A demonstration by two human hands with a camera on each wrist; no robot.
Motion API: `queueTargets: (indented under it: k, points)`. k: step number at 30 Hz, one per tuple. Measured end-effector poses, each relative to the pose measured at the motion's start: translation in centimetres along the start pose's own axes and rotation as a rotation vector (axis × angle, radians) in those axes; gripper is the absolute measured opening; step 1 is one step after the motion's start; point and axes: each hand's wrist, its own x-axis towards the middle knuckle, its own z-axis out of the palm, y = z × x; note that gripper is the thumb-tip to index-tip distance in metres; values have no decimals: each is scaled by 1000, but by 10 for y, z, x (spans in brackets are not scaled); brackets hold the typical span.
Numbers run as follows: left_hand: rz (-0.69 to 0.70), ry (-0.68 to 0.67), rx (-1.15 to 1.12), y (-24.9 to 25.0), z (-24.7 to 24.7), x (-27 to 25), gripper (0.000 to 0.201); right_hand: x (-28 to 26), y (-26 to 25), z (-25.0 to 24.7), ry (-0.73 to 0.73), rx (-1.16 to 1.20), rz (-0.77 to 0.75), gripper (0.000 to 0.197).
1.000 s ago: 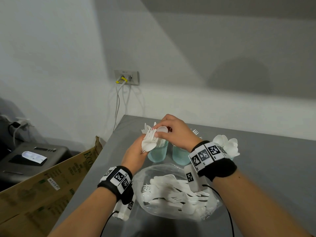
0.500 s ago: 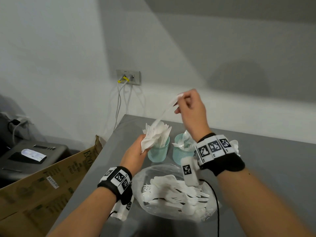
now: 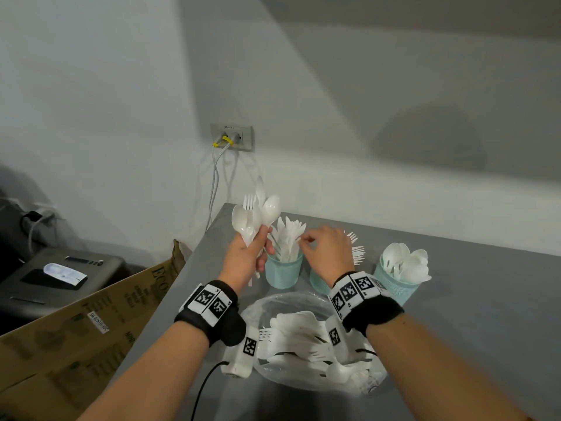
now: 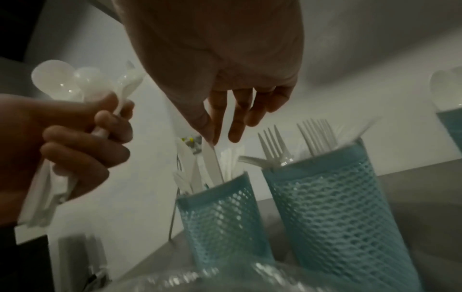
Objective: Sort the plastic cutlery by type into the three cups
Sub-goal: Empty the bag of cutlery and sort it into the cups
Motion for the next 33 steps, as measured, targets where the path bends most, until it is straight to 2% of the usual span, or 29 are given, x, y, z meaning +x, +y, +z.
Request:
queueTargets:
  k: [2, 5, 7, 9, 12, 14, 16, 18, 20, 23, 27, 30, 33]
  points:
    - [11, -7, 64, -2, 1, 1, 23, 1, -8, -9, 65, 89, -16, 25]
    - [43, 39, 192, -9, 5, 2, 18, -2, -30, -33, 243, 531, -87, 23]
    - [94, 67, 319, -15, 7, 3, 10, -7, -44, -46, 275, 670, -160, 18]
    - [136, 43, 499, -18, 7, 1, 16, -9, -50, -51, 219, 602, -234, 20]
    - [188, 2, 731, -18, 5, -5, 20, -6, -48, -52, 178, 274, -295, 26]
    - [200, -16, 791, -17, 2, -7, 17, -4, -44, -55, 141, 79, -338, 24]
    - [201, -46, 791, -19, -1, -6, 12, -2, -40, -58, 29, 32, -347, 20]
    - [194, -91, 720, -22, -2, -6, 14, 0, -38, -62, -103, 118, -288, 17]
    - [174, -124, 662, -25, -2, -6, 18, 1, -38, -65, -146, 285, -208, 11]
    - [145, -137, 668, -27, 3, -9, 17, 0, -37, -74, -40, 500, -137, 3]
    - [158, -133, 839, -26, 11, -11, 19, -6, -39, -107, 164, 980, -141, 7]
    - [189, -116, 989, -22, 13, -12, 29, -9, -40, -121, 270, 949, -221, 6]
    - [224, -100, 1059, -22, 18, -12, 36, -12, -34, -113, 98, 718, -199, 14]
